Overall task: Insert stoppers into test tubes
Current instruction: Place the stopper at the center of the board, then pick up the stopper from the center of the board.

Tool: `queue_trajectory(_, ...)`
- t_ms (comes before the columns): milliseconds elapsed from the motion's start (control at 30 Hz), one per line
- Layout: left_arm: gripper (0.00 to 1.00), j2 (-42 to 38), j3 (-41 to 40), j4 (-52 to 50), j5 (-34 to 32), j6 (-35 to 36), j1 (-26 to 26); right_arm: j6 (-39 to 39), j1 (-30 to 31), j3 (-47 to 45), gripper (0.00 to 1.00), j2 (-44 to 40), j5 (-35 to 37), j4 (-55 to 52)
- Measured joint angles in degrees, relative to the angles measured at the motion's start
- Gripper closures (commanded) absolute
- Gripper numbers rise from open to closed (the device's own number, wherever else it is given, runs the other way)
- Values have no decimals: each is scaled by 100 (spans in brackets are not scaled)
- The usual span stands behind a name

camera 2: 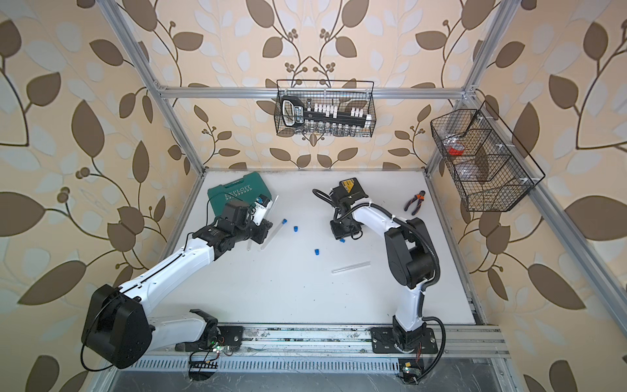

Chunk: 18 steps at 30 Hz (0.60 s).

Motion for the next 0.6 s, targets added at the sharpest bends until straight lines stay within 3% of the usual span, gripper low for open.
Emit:
queue_trajectory(200, 100, 0, 0, 0, 122, -2, 2, -1484, -103, -468, 50, -782, -195, 334)
queue_trajectory(367, 100, 0, 0, 7, 136, 0, 2, -2229, -125, -374, 50, -181, -306, 166)
queue_trajectory(600, 100, -2, 0, 7, 136, 2, 2, -2529, -125, -367, 50, 175, -302, 155)
